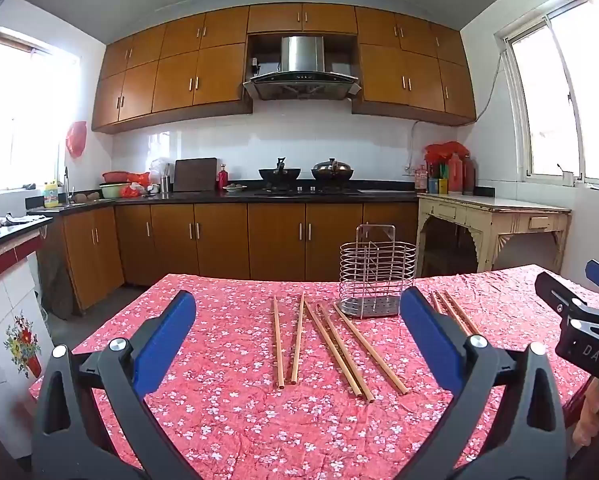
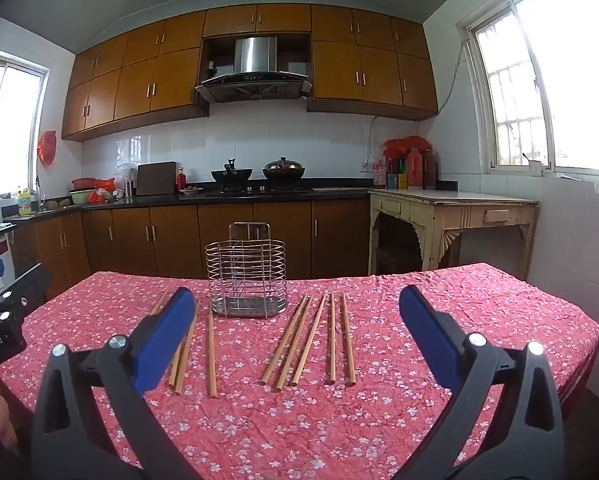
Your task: Organize utensils
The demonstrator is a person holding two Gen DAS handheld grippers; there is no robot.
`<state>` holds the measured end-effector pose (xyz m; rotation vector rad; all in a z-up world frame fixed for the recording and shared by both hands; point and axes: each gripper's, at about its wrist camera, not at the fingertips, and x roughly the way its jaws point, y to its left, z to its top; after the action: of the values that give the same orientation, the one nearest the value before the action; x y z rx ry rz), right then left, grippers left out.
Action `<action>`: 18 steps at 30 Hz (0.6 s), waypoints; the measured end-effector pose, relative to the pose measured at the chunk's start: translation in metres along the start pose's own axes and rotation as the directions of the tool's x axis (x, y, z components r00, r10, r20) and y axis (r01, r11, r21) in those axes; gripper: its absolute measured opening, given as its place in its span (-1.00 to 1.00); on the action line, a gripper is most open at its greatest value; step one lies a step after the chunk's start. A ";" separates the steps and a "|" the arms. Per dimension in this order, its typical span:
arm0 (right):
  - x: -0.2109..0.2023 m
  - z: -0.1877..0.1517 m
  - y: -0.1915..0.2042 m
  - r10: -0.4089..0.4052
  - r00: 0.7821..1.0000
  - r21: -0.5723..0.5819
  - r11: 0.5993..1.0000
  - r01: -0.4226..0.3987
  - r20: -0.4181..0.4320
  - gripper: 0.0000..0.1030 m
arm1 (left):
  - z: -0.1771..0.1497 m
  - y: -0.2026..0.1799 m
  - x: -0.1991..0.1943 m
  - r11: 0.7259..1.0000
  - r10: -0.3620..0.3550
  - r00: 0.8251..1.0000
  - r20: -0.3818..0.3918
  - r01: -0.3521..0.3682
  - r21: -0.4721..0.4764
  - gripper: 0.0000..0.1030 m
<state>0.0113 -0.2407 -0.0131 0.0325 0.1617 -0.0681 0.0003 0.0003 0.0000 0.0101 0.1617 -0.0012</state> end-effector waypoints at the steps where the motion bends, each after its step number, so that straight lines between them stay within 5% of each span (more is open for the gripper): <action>1: 0.000 0.000 0.000 0.001 1.000 0.000 1.000 -0.001 0.000 0.92 | 0.000 0.000 0.000 1.000 0.000 1.000 -0.001 0.000 0.000 0.96; 18: 0.000 0.001 -0.001 -0.001 1.000 -0.004 1.000 0.001 -0.003 0.92 | 0.003 -0.001 -0.002 1.000 -0.001 1.000 0.004 0.001 -0.008 0.96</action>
<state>0.0112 -0.2418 -0.0123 0.0282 0.1648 -0.0685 -0.0017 -0.0002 0.0032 0.0021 0.1579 -0.0013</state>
